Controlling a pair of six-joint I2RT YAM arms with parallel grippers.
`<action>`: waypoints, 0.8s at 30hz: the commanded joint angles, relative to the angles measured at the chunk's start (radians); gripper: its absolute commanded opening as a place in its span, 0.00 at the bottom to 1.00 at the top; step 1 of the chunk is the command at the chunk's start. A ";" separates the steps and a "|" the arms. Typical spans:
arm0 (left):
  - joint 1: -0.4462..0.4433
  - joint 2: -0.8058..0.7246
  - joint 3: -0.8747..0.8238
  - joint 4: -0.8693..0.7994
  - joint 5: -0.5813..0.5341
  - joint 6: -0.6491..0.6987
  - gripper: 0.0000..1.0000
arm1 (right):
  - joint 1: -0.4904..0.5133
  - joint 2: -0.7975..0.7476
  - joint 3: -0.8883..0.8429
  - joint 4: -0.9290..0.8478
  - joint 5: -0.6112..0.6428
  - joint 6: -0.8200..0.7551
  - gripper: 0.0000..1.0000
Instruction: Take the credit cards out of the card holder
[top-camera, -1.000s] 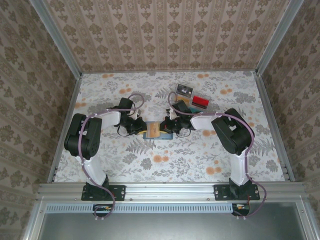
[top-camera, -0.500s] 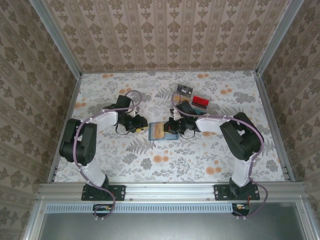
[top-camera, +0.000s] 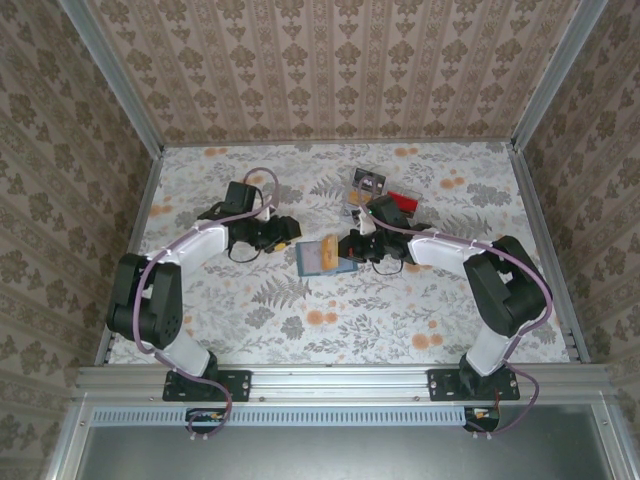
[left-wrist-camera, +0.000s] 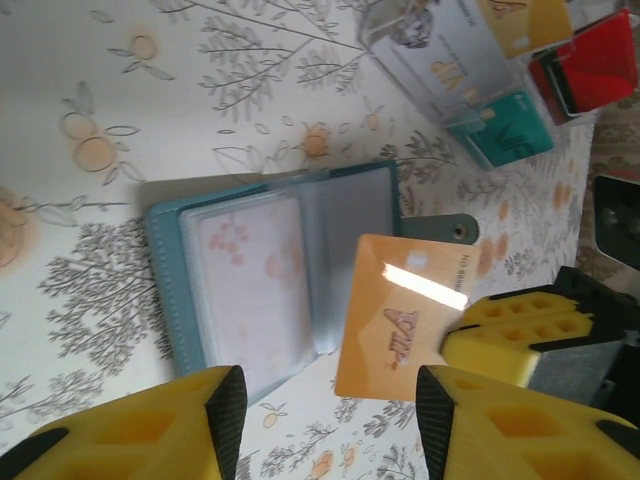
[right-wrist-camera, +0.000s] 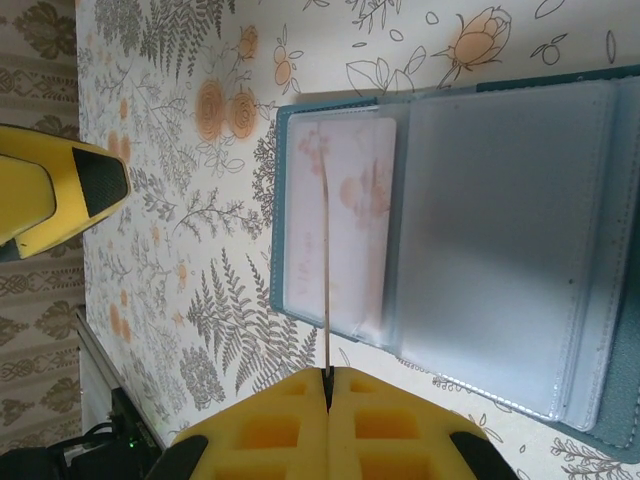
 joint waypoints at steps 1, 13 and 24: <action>-0.015 0.010 -0.006 0.055 0.062 -0.031 0.49 | -0.001 -0.005 0.011 0.003 -0.030 0.000 0.00; -0.018 -0.016 -0.036 0.335 0.287 -0.128 0.70 | -0.073 -0.092 0.031 0.161 -0.335 0.052 0.00; -0.019 0.001 -0.022 0.546 0.389 -0.253 0.44 | -0.110 -0.095 0.037 0.414 -0.435 0.254 0.00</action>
